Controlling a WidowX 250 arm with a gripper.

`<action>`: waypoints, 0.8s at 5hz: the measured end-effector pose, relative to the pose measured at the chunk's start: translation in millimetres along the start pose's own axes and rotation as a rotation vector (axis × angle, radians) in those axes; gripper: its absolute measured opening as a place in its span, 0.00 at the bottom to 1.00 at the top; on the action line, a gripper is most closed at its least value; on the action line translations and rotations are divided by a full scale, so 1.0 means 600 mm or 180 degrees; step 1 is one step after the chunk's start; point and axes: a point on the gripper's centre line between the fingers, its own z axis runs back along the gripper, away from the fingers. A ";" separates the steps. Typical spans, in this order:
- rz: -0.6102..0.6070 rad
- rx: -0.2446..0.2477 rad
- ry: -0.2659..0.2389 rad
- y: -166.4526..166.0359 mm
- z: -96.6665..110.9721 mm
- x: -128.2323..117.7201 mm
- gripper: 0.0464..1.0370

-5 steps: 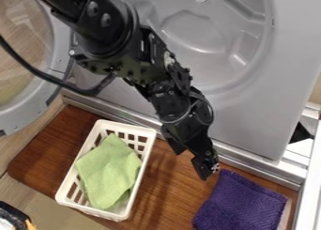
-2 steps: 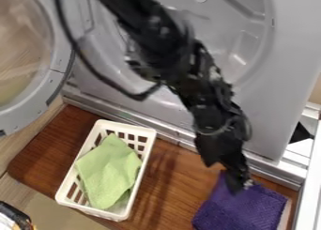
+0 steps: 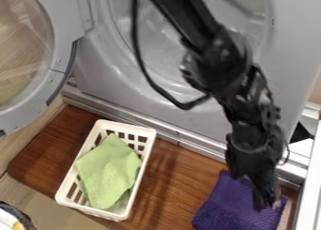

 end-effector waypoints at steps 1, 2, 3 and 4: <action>-0.0132 0.0103 0.0141 -0.008 -0.025 -0.012 0.96; -0.0221 0.0168 0.0152 -0.010 -0.043 -0.021 0.96; -0.0344 0.0179 0.0079 -0.018 -0.068 -0.024 0.96; -0.0347 0.0206 0.0058 -0.016 -0.071 -0.027 0.96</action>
